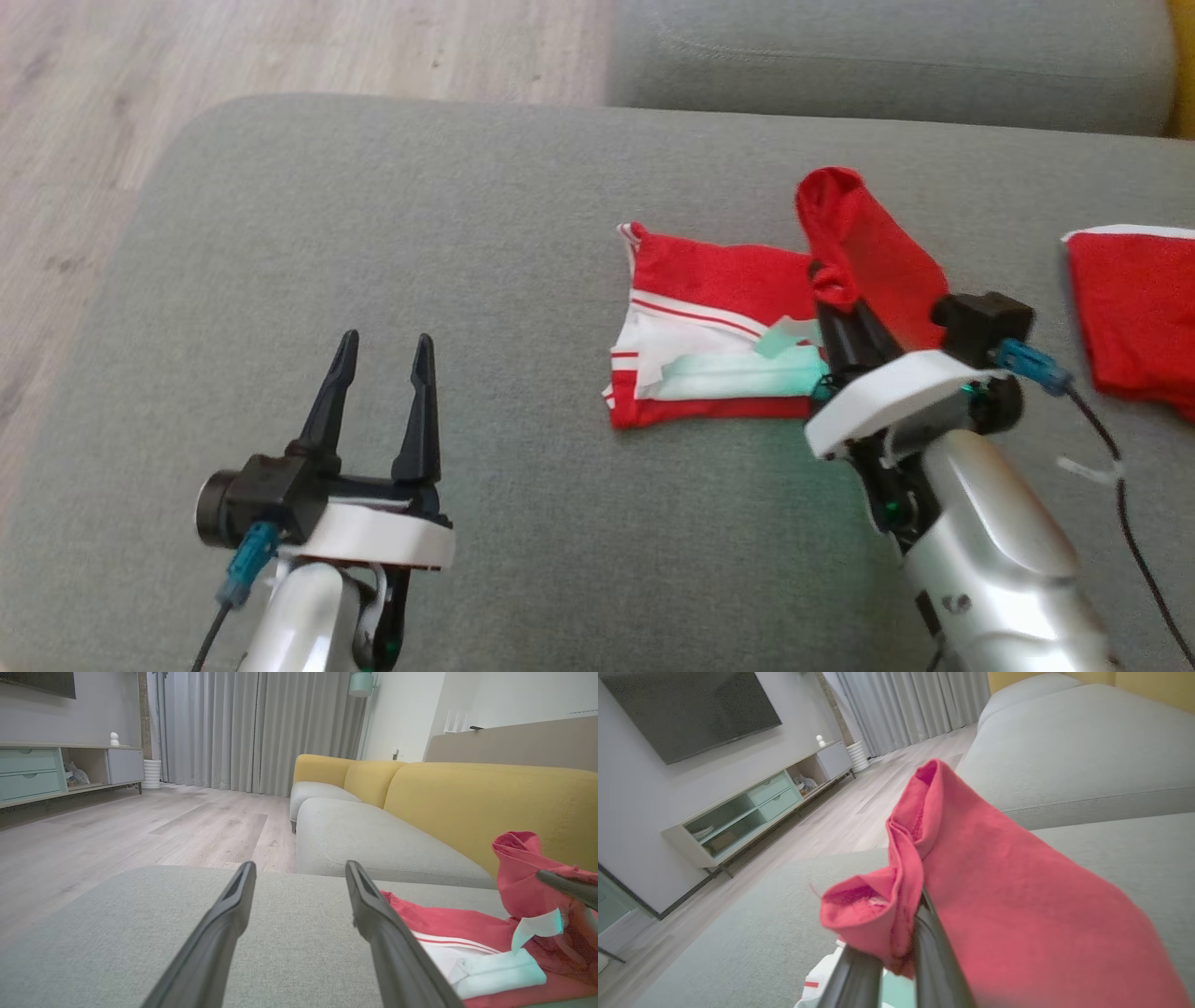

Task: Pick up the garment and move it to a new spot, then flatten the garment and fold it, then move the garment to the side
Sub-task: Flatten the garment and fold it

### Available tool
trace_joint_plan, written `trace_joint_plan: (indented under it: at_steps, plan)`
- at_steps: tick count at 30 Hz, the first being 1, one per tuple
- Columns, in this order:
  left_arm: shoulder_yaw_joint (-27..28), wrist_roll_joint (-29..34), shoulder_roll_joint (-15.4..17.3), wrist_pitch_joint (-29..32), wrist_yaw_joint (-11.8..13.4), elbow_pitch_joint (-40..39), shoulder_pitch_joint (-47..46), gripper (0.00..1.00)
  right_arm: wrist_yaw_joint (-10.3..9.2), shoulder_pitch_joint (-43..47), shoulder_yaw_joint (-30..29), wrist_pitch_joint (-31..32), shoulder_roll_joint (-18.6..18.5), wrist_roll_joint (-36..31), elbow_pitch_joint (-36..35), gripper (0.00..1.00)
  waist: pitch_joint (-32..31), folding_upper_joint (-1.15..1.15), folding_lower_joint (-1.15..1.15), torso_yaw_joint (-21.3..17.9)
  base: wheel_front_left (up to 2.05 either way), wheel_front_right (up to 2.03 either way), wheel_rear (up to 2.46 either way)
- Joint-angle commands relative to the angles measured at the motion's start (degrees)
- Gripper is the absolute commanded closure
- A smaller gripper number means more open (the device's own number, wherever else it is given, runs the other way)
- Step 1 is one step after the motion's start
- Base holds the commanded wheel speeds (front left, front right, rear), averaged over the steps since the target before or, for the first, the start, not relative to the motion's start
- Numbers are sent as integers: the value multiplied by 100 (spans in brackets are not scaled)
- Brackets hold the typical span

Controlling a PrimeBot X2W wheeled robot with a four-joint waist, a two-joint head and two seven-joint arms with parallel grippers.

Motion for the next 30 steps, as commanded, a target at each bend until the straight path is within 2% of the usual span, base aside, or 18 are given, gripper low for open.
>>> trace_joint_plan:
  at_steps: [1,11,21,22,23,30]
  plan:
    - [130,-33,27,-30,40,-192,-215,0,-4,-315,220,-96,40,65,-104,100,60,0,0,82,0,0,0]
    - [-44,-116,27,-30,55,-157,-329,0,-4,-754,1131,-315,41,572,591,100,281,0,0,402,0,0,0]
    - [-111,-132,27,-30,72,-94,-355,0,-4,-874,1929,-455,41,1043,1084,100,268,0,0,556,0,0,0]
    - [-110,-131,27,-30,73,-90,-352,0,-4,-888,2020,-474,41,1053,1100,27,264,0,0,561,0,0,0]
    - [-109,-132,27,-30,74,-85,-350,0,-4,-882,2127,-484,41,1118,1070,0,258,0,0,565,0,0,0]
    - [-75,-127,27,-30,94,-56,-334,0,-4,-891,3052,-483,41,1595,426,0,223,0,0,457,0,0,0]
